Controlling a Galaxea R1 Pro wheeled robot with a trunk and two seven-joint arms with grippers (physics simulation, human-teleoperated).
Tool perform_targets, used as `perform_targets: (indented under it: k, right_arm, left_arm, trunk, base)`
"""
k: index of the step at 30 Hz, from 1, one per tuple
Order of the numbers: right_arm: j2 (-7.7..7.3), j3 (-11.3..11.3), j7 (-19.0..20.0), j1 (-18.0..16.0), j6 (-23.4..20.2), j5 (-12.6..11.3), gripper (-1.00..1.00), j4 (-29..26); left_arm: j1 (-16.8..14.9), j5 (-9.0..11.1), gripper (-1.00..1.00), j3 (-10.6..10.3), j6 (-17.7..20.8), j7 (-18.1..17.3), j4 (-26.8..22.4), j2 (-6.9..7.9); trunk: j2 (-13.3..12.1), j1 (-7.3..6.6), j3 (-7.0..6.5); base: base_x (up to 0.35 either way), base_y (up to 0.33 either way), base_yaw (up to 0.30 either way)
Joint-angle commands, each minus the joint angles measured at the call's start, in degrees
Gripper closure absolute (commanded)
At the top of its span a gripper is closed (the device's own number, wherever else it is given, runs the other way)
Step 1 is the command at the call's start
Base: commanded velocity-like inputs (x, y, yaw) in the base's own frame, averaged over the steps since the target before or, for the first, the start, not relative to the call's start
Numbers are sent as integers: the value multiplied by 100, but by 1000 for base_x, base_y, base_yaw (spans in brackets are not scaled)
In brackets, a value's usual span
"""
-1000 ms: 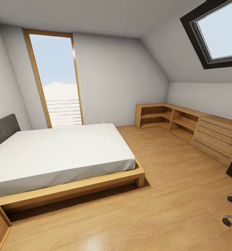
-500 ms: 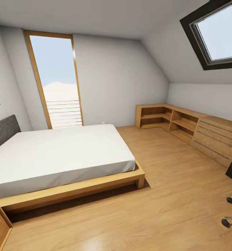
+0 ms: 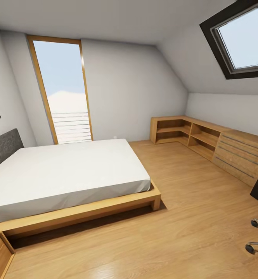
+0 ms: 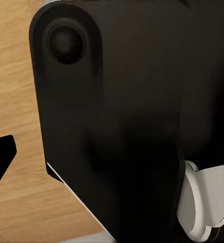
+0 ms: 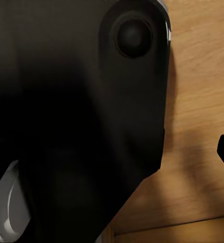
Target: In the bedroom, organize the workspace by keeping the computer under the desk, ensuring the monitor is on the desk, placing the keyboard on the desk next to the monitor, placing the mouse on the desk next to the keyboard, moving the folder from the swivel chair onto the desk next to the mouse, stacking the notebook on top of the folder with the pen on top of the notebook, and positioning the swivel chair next to the desk.
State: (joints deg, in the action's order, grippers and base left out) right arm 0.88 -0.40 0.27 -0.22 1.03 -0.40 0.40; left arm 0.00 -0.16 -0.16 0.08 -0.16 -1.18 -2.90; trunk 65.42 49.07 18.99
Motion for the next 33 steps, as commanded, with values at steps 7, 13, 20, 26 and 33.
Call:
perform_targets:
  k: [7, 13, 20, 26, 33]
  right_arm:
    - [-6, 1, 5, -4, 51, 2, -100, -4]
    - [-8, -3, -7, -4, 583, -3, -100, -200]
    - [-20, -4, -6, -4, 2518, -14, -100, -780]
    - [-48, -1, -9, -4, 3672, 5, -100, -1498]
    - [-96, -11, -20, -71, 3927, -35, -100, -2549]
  left_arm:
    - [0, 10, -100, 6, -8, 21, -10, 1]
    - [0, 23, -100, 24, -21, 25, -20, 8]
    - [0, 46, -100, 17, -42, 32, -699, 74]
    - [-7, 53, -100, 16, -84, 49, -1890, 149]
    - [-9, 765, -100, 182, -103, 55, -3031, 158]
  trunk:
    - [-279, -154, -122]
    - [-520, -286, -229]
    - [-801, -440, -365]
    - [-1041, -572, -488]
    - [-1322, -725, -629]
  base:
    - [0, 0, -69]
    - [0, 0, -253]
    - [0, 0, -263]
    - [0, 0, -214]
    - [0, 0, -153]
